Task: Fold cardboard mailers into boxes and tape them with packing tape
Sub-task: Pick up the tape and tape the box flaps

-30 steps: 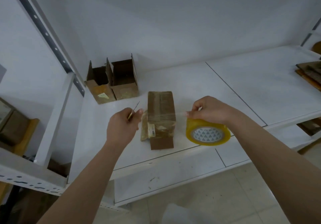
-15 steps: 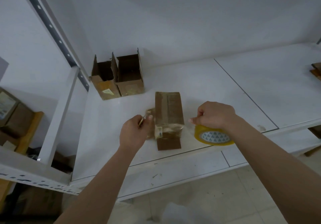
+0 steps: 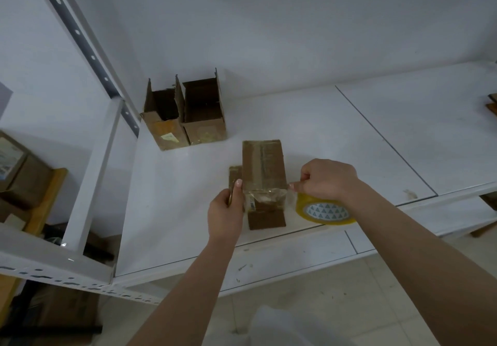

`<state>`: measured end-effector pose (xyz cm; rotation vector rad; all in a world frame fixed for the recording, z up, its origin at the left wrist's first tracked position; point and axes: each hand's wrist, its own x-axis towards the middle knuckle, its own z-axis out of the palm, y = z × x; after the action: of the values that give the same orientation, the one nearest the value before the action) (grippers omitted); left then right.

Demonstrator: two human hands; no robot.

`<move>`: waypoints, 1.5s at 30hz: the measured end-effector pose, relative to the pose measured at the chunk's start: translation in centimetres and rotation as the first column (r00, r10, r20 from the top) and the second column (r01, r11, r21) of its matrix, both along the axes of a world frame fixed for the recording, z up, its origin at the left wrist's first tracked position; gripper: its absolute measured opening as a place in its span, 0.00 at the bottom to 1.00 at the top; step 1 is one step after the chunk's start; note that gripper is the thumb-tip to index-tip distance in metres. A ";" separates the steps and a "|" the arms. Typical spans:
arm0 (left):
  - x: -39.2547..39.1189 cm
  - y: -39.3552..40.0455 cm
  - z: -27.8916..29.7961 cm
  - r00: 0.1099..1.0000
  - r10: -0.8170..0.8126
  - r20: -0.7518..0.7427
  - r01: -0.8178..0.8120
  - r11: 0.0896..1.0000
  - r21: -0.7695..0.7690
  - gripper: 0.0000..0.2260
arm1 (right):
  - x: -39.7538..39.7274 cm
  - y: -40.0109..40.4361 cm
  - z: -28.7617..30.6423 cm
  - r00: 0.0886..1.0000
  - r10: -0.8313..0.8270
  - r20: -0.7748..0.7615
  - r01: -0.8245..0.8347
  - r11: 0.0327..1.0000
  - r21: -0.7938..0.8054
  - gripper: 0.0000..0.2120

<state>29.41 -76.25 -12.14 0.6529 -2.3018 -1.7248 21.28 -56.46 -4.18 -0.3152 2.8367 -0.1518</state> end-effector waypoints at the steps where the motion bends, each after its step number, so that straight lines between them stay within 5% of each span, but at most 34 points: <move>1: 0.0 0.1 -0.1 0.999 0.014 0.030 -0.015 1.000 0.020 0.33 | 0.0 0.0 0.0 1.000 -0.003 0.002 0.003 1.000 0.000 0.19; 5: -0.1 0.3 -0.6 0.969 0.040 0.242 -0.060 0.995 0.076 0.28 | 0.1 0.1 0.0 1.000 -0.014 0.011 0.014 1.000 0.000 0.18; 13: -1.5 -4.0 3.5 0.996 -0.014 0.083 0.024 0.992 -0.125 0.13 | 0.2 0.5 0.2 0.999 -0.042 0.026 0.043 0.999 -0.031 0.18; 18: -2.8 -1.9 9.7 0.900 -0.420 -0.117 0.412 0.907 -0.089 0.16 | 0.5 -0.3 -0.1 0.996 -0.059 0.069 0.068 0.990 -0.125 0.19; 22: -4.6 0.8 10.8 0.718 -0.689 0.100 0.696 0.712 -0.097 0.19 | 0.5 -0.7 -0.1 0.993 -0.039 0.109 0.055 0.986 -0.155 0.18; 26: -5.9 0.9 9.0 0.722 -0.650 0.239 0.678 0.733 -0.054 0.19 | 0.4 0.0 0.5 0.965 0.009 0.261 0.076 0.946 -0.314 0.19; 30: -6.2 0.4 8.1 0.744 -0.632 0.217 0.660 0.745 -0.095 0.19 | 0.2 1.5 0.9 0.919 0.022 0.394 0.182 0.863 -0.472 0.07; 32: -6.1 0.3 8.0 0.735 -0.644 0.214 0.672 0.734 -0.098 0.19 | -0.1 2.1 0.8 0.950 -0.017 0.313 0.146 0.908 -0.393 0.09; 35: -5.8 0.4 8.2 0.705 -0.675 0.217 0.707 0.692 -0.148 0.19 | -0.5 2.5 0.7 0.982 -0.015 0.188 0.027 0.998 -0.059 0.15; 40: -5.5 0.4 9.8 0.533 -0.755 0.382 0.846 0.464 -0.262 0.19 | -0.4 3.5 1.4 0.942 0.050 0.332 0.069 0.938 -0.339 0.11; 45: -5.6 2.5 11.3 0.431 -0.650 0.626 0.879 0.147 -0.453 0.21 | 0.3 3.6 1.8 0.946 0.029 0.322 0.105 0.915 -0.389 0.11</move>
<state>23.79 -73.74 -0.87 -0.7205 -3.5363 -0.5197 21.59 -52.87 -2.34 -0.2862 2.4663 -0.7334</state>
